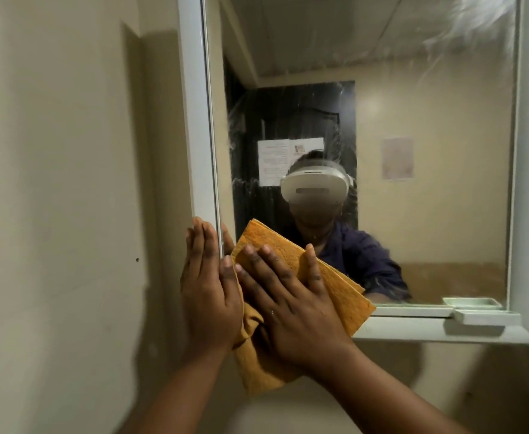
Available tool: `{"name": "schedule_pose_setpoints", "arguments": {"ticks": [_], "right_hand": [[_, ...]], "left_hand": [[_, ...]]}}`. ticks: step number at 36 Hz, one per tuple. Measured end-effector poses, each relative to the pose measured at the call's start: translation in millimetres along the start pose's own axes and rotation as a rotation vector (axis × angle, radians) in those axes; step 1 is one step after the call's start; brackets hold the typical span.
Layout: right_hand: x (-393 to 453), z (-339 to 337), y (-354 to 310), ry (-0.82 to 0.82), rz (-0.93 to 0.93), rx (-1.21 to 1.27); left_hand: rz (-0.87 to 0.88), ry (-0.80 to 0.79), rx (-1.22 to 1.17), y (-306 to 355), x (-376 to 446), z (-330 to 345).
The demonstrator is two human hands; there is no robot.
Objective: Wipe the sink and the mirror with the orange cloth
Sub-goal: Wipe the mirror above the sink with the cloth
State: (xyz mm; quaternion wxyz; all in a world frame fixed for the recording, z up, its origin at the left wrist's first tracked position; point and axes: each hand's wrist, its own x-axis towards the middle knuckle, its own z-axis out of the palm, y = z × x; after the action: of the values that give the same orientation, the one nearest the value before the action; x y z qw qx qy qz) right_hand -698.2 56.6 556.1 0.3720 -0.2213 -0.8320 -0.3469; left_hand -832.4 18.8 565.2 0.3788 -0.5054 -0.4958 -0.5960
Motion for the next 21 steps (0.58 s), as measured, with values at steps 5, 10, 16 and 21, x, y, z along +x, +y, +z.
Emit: {"name": "schedule_pose_setpoints", "arguments": {"ticks": [5, 10, 16, 21], "right_hand": [[-15.2, -4.7, 16.1, 0.013, 0.028, -0.013], [-29.7, -5.7, 25.6, 0.012, 0.100, -0.032], [-45.8, -8.9, 36.8, 0.023, 0.203, -0.027], [-73.2, -14.8, 57.1, 0.032, 0.340, -0.074]], "left_hand": [[-0.015, -0.066, 0.021, 2.6, -13.4, -1.8], [-0.050, -0.159, 0.168, 7.2, -27.7, -4.1], [-0.114, -0.233, 0.304, 14.8, -40.8, 3.0], [-0.053, -0.265, 0.377, 16.6, -51.3, 8.8]]}}
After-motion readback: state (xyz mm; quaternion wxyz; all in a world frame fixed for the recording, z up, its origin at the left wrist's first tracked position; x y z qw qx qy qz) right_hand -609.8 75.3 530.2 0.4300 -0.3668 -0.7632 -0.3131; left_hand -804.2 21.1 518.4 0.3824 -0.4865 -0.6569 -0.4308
